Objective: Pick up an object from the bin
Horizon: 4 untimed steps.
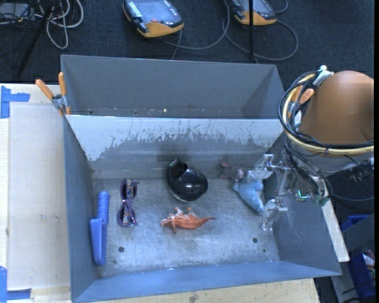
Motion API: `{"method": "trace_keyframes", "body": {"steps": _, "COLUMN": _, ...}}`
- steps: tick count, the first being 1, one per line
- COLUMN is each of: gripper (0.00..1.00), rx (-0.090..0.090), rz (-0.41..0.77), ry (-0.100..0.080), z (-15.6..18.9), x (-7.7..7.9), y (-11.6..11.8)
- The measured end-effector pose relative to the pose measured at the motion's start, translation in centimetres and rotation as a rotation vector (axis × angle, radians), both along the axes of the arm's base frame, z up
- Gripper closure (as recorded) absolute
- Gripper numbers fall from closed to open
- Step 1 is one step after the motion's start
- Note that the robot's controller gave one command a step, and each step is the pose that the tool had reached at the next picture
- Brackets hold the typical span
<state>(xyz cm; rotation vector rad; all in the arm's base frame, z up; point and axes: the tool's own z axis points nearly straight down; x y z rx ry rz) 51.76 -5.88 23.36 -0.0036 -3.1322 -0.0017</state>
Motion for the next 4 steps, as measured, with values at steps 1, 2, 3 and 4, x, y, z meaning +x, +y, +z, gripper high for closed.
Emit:
{"method": "trace_keyframes", "body": {"steps": 1, "gripper": 0.0, "rx": -0.001, "rz": 0.003, "ry": -0.008, "z": 0.4, "x": 0.2, "y": 0.0}}
{"method": "trace_keyframes", "body": {"steps": 2, "gripper": 0.0, "rx": -0.001, "rz": 0.011, "ry": -0.014, "z": -6.4, "x": -0.8, "y": 4.4}}
{"method": "trace_keyframes", "body": {"steps": 3, "gripper": 0.0, "rx": 0.0, "rz": 0.159, "ry": -0.009, "z": -7.6, "x": 0.6, "y": 12.2}}
{"method": "trace_keyframes", "body": {"steps": 4, "gripper": 0.0, "rx": 0.001, "rz": 0.094, "ry": -0.008, "z": -8.1, "x": 0.4, "y": 13.2}}
